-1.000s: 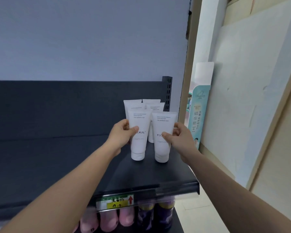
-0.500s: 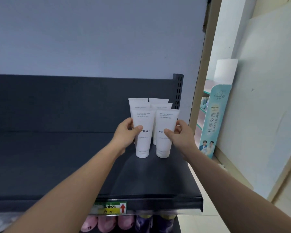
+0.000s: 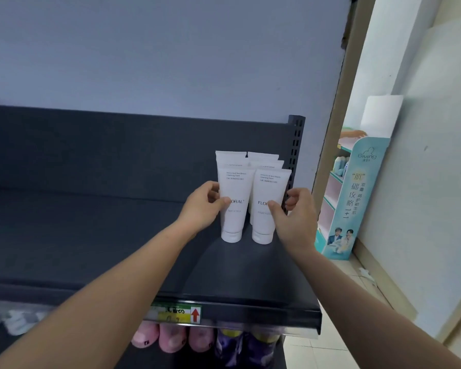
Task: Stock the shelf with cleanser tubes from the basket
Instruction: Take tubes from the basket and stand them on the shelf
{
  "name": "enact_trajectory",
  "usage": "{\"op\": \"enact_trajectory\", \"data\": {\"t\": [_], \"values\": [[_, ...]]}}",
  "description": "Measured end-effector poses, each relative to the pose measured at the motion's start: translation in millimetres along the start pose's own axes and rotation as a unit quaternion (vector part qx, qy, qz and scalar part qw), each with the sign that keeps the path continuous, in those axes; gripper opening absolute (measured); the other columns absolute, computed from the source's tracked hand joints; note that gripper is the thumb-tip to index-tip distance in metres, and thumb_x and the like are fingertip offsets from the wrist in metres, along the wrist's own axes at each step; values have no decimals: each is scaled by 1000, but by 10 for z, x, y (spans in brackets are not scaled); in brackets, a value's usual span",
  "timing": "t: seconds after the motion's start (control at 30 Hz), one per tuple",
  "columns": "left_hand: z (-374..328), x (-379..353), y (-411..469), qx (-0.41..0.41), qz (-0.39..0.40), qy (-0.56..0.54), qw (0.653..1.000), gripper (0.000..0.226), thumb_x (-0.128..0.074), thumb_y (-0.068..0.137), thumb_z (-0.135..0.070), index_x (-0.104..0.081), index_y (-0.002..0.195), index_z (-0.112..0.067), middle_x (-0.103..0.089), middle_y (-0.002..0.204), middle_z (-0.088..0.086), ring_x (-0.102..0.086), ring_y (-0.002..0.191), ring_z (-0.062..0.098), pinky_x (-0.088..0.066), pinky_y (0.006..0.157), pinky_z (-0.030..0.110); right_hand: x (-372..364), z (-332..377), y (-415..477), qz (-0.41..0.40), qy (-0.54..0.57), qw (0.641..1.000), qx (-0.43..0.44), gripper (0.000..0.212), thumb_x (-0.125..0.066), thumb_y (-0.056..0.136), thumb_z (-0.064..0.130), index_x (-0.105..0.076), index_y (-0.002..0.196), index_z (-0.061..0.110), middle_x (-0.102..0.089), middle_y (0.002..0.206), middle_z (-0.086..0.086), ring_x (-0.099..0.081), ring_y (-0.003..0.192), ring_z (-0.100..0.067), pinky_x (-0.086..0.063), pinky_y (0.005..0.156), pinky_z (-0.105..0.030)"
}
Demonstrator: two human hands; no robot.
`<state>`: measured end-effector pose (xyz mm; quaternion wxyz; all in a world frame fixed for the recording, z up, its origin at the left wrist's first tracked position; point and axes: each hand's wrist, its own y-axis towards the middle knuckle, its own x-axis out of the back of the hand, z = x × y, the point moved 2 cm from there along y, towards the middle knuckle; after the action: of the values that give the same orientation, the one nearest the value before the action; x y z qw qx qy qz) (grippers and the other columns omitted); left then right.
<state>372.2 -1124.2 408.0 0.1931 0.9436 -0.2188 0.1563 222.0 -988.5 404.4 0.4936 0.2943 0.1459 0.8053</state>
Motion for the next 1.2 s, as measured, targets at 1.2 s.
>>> {"op": "enact_trajectory", "data": {"t": [1.2], "values": [[611,3510,-3633,349,-131,618,693,30,-52,93,-27,-53,120,-14,-56,118,8,-54,111,29,-49,86,41,-2052,2513,-3057,511,-105,716,464,48,-63,88,38,-50,130,19,-50,132,-6,-45,124,-29,-42,95,-40]]}}
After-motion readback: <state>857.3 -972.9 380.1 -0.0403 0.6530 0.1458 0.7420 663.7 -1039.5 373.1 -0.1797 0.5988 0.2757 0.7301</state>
